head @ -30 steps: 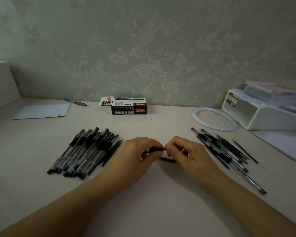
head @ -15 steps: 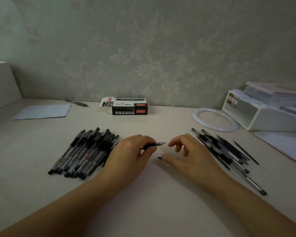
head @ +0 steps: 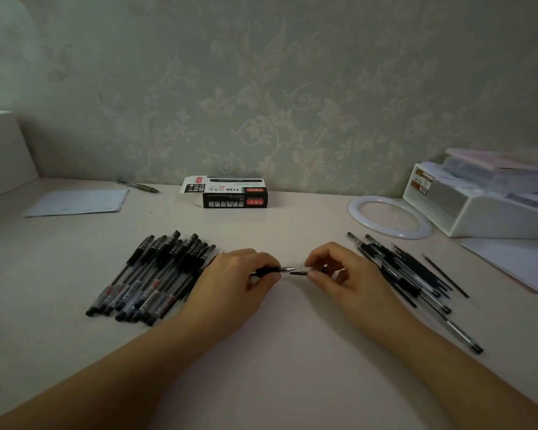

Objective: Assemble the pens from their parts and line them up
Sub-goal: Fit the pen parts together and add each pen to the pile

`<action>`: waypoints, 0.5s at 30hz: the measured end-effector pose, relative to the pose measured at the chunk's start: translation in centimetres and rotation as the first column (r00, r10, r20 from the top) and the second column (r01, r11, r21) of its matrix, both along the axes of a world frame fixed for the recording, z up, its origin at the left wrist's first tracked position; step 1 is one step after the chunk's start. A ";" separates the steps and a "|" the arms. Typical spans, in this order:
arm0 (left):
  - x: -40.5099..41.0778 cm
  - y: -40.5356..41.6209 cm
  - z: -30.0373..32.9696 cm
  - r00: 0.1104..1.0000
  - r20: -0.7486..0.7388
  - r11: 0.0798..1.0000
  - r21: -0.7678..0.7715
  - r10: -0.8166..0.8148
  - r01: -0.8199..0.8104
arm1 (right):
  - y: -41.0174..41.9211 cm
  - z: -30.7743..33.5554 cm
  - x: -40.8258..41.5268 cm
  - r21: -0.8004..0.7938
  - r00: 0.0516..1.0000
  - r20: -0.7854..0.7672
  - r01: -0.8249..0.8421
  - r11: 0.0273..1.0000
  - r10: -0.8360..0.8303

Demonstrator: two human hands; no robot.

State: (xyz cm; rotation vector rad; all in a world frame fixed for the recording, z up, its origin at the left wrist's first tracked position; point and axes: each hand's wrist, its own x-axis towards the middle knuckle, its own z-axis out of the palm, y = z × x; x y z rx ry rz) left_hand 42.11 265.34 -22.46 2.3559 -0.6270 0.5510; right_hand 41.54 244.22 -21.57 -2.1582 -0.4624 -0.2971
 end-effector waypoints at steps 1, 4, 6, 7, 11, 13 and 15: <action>0.0 -0.1 0.0 1.000 0.003 1.000 0.003 -0.020 0.020 | 0.1 -0.1 0.0 0.001 1.000 0.006 -0.015 1.000 0.015; -0.2 -0.2 0.0 0.997 0.001 0.996 0.035 -0.082 0.082 | 0.4 -0.3 -0.1 -0.001 0.998 0.026 -0.059 0.998 0.059; -0.3 -0.3 0.1 0.994 -0.001 0.993 0.030 -0.110 0.110 | 0.6 -0.4 -0.1 0.025 0.995 0.007 -0.098 0.995 0.098; -0.3 -0.3 0.1 0.993 0.001 0.992 0.029 -0.121 0.121 | 0.6 -0.5 -0.1 0.049 0.993 -0.011 -0.114 0.992 0.115; -0.5 -0.4 0.2 0.991 -0.005 0.990 0.043 -0.134 0.134 | 0.7 -0.8 0.0 0.211 0.978 -0.111 -0.149 0.966 0.176; -0.6 -0.4 0.3 0.991 -0.008 0.989 0.046 -0.137 0.137 | 0.6 -0.9 0.1 0.265 0.968 -0.150 -0.159 0.951 0.204; -0.6 -0.5 0.5 0.990 -0.010 0.989 0.044 -0.144 0.144 | 0.6 -0.9 0.2 0.297 0.958 -0.172 -0.171 0.940 0.228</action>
